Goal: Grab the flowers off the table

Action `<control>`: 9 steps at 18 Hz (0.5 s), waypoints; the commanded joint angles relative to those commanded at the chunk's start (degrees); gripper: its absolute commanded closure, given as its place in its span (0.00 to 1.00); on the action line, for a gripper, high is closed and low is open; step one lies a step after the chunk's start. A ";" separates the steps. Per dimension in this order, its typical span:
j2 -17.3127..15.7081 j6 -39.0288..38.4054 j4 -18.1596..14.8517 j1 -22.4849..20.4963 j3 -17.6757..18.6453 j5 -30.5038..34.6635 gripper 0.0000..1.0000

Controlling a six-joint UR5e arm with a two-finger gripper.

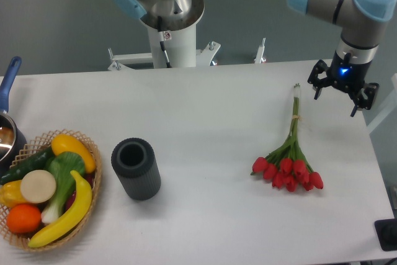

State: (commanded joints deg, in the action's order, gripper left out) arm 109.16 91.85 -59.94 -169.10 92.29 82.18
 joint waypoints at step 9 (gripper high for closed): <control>0.44 -2.19 0.00 0.35 0.18 -0.17 0.00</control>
State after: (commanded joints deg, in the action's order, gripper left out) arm 109.60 89.66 -59.94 -168.75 92.46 82.00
